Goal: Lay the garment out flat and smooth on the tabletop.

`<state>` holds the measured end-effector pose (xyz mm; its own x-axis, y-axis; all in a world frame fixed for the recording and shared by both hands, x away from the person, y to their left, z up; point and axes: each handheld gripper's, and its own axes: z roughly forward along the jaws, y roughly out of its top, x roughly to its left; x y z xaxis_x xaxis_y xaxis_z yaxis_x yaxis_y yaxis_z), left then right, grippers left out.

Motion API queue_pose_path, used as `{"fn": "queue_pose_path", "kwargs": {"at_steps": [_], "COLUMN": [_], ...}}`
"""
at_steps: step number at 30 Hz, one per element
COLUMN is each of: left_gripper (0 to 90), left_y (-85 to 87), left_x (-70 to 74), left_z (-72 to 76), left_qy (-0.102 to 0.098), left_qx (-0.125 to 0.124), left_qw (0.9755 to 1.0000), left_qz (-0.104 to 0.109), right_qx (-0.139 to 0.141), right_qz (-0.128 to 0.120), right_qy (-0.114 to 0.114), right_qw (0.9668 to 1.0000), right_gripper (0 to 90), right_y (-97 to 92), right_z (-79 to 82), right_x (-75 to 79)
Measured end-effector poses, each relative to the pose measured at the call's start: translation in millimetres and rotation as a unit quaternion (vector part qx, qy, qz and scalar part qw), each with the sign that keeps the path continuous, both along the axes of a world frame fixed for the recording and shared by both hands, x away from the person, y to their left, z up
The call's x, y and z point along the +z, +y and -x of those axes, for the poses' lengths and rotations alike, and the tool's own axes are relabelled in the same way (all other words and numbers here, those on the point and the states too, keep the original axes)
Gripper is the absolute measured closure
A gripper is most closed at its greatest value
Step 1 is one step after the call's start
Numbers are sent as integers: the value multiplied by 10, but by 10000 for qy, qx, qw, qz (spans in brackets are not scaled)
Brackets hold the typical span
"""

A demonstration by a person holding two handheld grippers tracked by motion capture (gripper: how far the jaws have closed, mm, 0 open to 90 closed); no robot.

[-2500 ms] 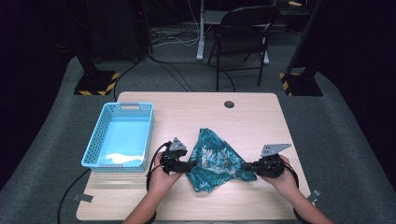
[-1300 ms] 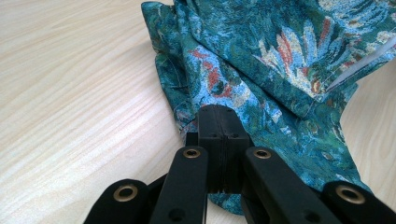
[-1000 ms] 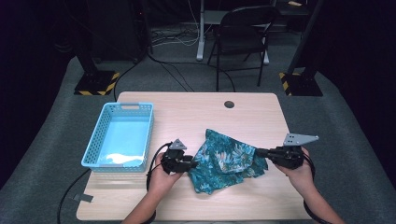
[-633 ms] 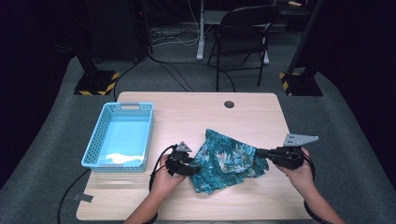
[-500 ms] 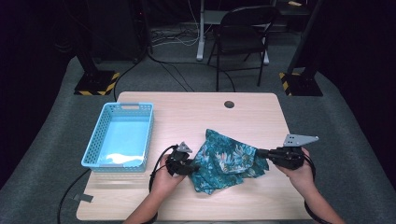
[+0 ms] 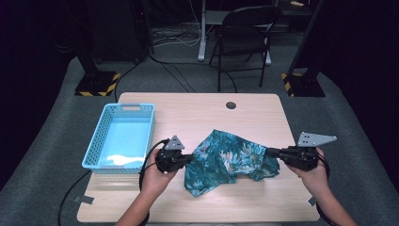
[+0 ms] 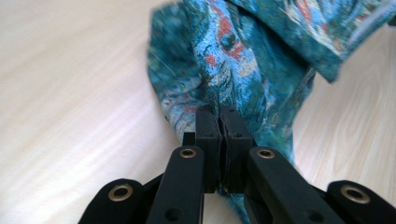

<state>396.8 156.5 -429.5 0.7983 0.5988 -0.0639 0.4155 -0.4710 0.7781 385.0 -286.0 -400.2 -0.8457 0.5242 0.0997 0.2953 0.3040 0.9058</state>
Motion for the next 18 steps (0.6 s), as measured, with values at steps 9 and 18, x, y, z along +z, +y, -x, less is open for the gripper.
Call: {"fn": "queue_pose_path", "kwargs": {"at_steps": [9, 18], "left_gripper": [878, 853], "left_y": [37, -51], "left_x": [137, -322], "left_z": [-365, -782], "left_qy": [-41, 434], "left_qx": [283, 644], "left_qw": [9994, 9965], "left_qz": [-187, -298], "right_qx": [-327, -699], "right_qz": [281, 682], "right_qy": [208, 999], "right_qw": [9989, 9902], "right_gripper": [897, 897], "right_y": [-6, 50], "right_z": [-440, -930], "right_x": [28, -491]}}
